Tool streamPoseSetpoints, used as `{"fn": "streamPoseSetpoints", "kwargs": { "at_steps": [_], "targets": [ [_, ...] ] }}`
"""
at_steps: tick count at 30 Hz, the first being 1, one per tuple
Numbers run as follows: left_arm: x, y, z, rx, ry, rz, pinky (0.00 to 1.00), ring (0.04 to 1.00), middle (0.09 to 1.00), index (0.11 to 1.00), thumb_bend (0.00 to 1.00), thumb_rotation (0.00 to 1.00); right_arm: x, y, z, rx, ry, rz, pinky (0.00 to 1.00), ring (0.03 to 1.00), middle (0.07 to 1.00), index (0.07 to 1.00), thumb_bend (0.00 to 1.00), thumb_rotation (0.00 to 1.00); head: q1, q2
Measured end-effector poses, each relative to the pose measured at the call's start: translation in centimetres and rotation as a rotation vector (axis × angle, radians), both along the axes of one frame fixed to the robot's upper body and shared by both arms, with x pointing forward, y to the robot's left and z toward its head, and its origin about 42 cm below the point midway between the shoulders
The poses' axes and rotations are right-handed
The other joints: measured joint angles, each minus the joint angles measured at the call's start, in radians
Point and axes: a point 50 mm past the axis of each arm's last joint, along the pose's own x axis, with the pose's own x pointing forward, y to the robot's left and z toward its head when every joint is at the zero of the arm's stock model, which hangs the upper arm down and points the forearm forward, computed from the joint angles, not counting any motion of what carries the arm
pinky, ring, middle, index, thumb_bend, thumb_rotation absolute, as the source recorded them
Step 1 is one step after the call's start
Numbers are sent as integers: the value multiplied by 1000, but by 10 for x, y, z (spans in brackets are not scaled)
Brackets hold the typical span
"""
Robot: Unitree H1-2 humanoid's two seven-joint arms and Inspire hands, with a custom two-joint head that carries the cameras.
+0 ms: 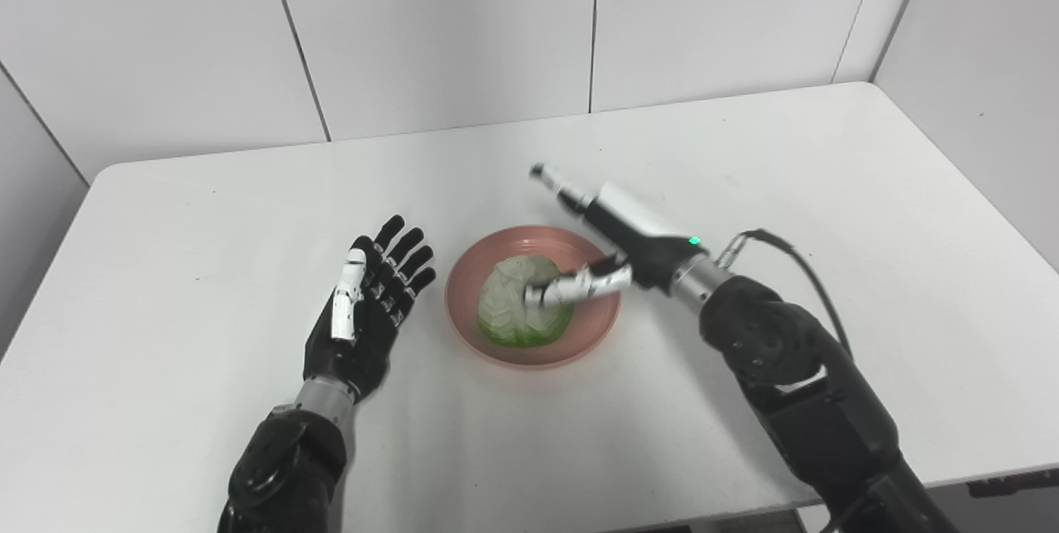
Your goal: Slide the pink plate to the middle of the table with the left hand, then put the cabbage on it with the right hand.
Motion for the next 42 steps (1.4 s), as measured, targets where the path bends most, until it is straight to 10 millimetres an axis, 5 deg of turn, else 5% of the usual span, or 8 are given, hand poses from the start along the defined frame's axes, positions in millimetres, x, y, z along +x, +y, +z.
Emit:
{"fn": "streamPoseSetpoints", "kwargs": {
  "at_steps": [5,14,17,28,42],
  "targets": [
    [-33,0,0,149,-61,64,1000,999,1000,1000,396,1000,-30,-11,-17,356,44,-85,998,1000,1000,1000,1000,998,17,-12],
    [-66,1,-10,306,-155,127,1000,1000,1000,1000,429,1000,-77,-11,-84,530,234,-219,1000,1000,1000,1000,940,1000,60,-26],
    [-72,-4,-13,322,-151,139,1000,1000,1000,1000,378,1000,-84,-9,-97,553,277,-235,1000,1000,1000,1000,819,1000,72,-25],
    [-72,-6,-19,346,-151,147,1000,1000,1000,1000,392,1000,-83,-14,-104,679,304,-213,1000,1000,1000,1000,408,1000,92,-26],
    [-68,-6,-20,334,-148,144,1000,1000,1000,996,394,1000,-81,-12,-105,654,294,-226,1000,1000,1000,1000,267,1000,91,-20]
  ]
}}
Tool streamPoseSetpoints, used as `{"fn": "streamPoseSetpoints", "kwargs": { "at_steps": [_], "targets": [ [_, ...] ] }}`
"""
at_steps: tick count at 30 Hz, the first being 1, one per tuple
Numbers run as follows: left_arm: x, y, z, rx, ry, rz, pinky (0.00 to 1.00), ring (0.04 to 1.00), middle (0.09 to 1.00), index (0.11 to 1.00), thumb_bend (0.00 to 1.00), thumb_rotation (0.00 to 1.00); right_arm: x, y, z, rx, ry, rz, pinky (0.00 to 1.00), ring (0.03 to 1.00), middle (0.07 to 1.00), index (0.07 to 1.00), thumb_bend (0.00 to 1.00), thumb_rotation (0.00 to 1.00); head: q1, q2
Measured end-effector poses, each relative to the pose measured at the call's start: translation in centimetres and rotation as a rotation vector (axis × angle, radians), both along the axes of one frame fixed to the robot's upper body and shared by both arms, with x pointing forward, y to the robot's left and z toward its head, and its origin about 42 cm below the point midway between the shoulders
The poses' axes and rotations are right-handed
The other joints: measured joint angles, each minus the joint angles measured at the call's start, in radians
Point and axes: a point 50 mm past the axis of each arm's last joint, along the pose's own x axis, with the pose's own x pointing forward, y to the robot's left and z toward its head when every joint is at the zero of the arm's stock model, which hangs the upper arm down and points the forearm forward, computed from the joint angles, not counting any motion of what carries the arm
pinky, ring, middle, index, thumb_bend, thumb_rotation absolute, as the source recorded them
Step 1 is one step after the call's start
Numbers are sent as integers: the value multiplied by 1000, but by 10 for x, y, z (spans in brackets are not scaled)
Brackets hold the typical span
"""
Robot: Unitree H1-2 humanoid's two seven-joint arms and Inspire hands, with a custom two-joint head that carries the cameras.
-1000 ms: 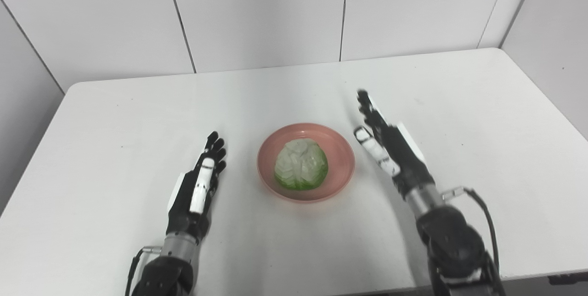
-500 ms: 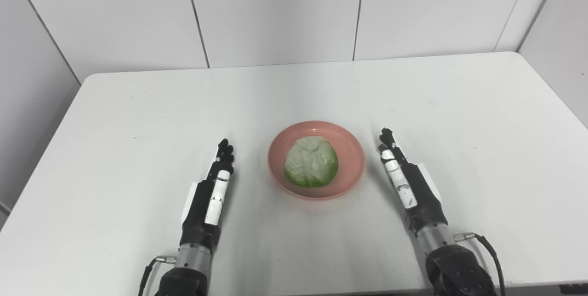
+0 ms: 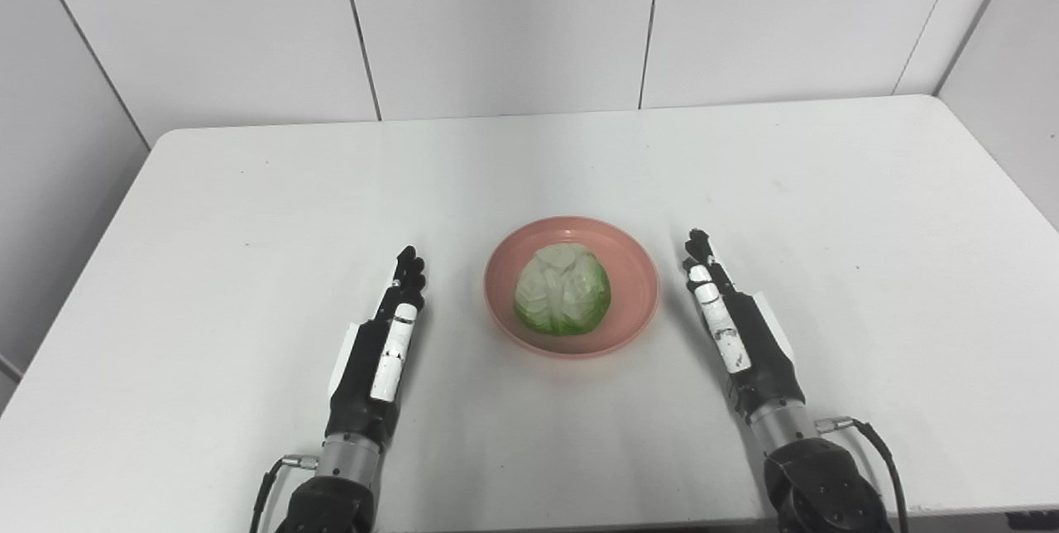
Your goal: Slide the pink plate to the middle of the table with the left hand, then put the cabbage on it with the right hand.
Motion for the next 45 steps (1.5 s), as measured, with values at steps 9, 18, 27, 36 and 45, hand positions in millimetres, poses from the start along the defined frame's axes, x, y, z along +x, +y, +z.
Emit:
{"fn": "streamPoseSetpoints", "kwargs": {
  "at_steps": [9,18,27,36,45],
  "targets": [
    [3,1,0,-18,-1,-3,1000,1000,1000,998,389,1000,1,-1,0,-10,-2,5,1000,1000,1000,1000,259,1000,0,2],
    [3,1,0,-21,1,-6,991,995,1000,992,375,1000,1,0,1,-10,-2,7,1000,994,1000,1000,270,1000,-5,2],
    [4,1,0,-21,2,-10,971,983,994,987,382,1000,1,0,1,-10,-1,8,1000,991,1000,1000,259,1000,2,-3],
    [4,1,0,-21,0,-11,959,978,988,984,403,1000,1,-2,1,-8,0,14,1000,990,999,1000,257,1000,17,-17],
    [4,0,1,-22,-8,-18,971,990,1000,994,342,1000,0,-1,1,-13,-1,19,1000,981,993,998,242,1000,11,-14]
  ]
}}
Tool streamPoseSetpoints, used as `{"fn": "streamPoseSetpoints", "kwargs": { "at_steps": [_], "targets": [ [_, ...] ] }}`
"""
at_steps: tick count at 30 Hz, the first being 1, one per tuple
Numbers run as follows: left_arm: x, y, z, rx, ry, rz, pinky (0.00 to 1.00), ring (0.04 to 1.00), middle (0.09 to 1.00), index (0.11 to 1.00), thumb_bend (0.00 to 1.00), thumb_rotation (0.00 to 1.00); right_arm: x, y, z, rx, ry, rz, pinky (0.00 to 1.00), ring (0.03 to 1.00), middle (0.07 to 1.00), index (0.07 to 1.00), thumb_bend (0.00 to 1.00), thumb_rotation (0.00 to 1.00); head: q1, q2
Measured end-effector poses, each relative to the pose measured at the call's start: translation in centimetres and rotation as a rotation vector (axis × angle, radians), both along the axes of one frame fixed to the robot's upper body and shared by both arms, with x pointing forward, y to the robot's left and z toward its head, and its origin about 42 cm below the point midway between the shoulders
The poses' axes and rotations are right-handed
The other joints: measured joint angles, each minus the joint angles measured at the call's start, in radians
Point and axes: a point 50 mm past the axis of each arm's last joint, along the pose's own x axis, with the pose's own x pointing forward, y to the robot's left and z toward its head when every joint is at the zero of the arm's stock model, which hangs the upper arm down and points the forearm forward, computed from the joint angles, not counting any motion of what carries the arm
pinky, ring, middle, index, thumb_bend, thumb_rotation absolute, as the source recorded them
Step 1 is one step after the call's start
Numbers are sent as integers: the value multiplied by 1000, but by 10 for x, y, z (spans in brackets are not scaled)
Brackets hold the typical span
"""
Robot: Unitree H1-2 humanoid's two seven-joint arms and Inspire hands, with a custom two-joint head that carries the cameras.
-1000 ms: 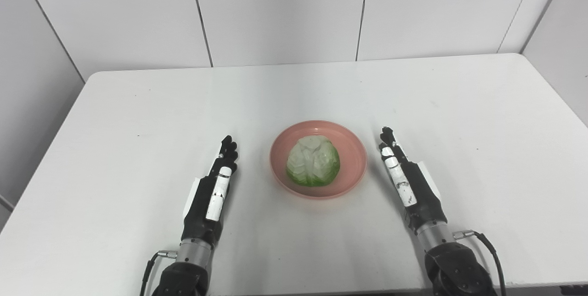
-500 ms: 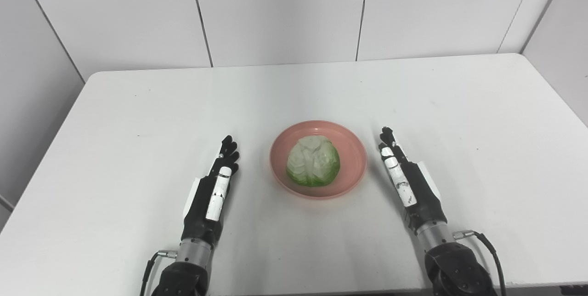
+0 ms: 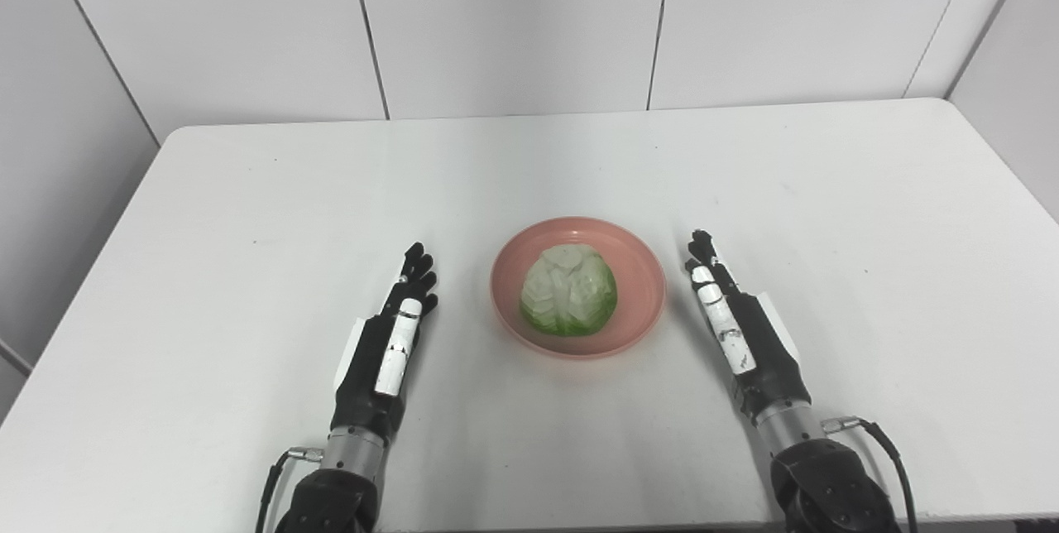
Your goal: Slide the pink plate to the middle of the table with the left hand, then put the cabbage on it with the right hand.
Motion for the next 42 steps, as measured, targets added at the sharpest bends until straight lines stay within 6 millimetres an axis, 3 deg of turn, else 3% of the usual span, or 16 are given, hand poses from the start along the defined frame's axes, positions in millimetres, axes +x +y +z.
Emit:
{"fn": "streamPoseSetpoints", "kwargs": {
  "at_steps": [42],
  "targets": [
    [1,1,-1,0,3,0,948,968,979,970,377,1000,0,0,0,2,1,4,1000,977,987,991,246,1000,-12,6]
  ]
}}
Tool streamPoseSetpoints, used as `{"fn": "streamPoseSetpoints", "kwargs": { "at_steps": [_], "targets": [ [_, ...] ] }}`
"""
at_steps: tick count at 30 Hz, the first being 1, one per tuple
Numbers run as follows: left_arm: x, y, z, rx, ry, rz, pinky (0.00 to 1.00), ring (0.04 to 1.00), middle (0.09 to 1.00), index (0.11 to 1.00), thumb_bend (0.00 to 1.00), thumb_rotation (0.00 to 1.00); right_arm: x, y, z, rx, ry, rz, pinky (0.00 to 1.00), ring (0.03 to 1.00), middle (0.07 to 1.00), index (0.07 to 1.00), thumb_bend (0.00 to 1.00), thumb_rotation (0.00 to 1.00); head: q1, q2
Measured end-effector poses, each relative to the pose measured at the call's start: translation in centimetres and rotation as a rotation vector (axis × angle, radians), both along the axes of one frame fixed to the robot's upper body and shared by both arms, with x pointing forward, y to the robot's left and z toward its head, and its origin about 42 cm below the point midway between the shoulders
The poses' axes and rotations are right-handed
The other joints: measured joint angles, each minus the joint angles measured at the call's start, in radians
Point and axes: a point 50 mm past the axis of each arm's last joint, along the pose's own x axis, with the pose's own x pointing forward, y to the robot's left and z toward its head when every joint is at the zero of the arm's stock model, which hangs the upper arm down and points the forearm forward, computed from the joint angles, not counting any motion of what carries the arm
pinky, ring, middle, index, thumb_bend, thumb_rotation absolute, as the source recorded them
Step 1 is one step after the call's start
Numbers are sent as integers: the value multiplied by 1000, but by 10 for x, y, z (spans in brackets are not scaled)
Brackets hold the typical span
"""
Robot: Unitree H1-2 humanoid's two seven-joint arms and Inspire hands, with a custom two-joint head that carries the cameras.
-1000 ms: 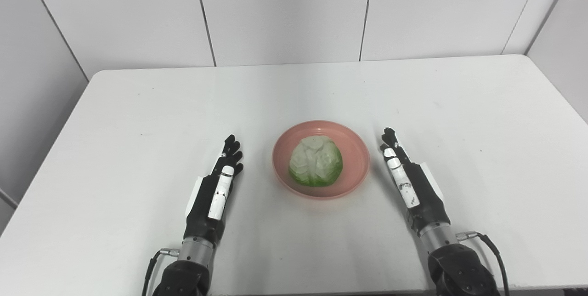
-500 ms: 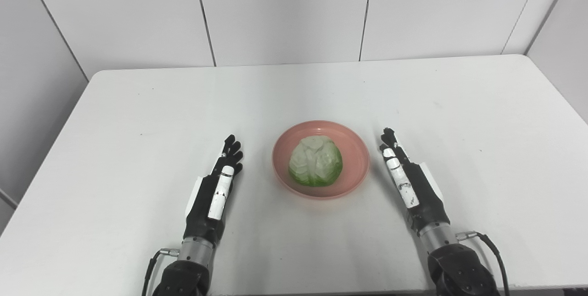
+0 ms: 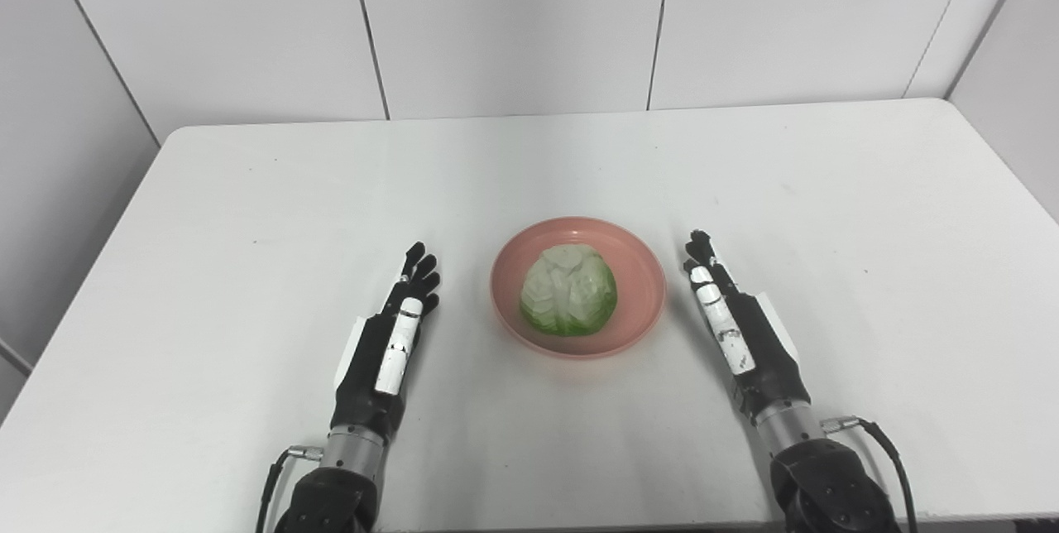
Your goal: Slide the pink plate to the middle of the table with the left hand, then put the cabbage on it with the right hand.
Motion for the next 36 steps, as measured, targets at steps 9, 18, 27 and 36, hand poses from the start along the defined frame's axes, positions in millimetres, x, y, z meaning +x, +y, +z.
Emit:
{"fn": "streamPoseSetpoints", "kwargs": {
  "at_steps": [9,18,27,36],
  "targets": [
    [0,1,0,-17,1,0,946,965,980,973,377,1000,0,0,0,-1,0,1,994,974,986,990,248,1000,-2,-2],
    [1,1,0,-19,2,0,946,963,977,971,370,1000,0,-1,0,-7,0,5,994,973,982,987,251,1000,0,-2],
    [1,1,0,-20,2,-1,954,971,984,978,357,1000,1,-1,0,-6,11,4,988,971,981,985,240,1000,0,-3],
    [3,0,0,-21,-1,-3,949,968,983,977,369,1000,1,-1,0,-8,13,6,991,971,979,985,243,1000,3,-3]
  ]
}}
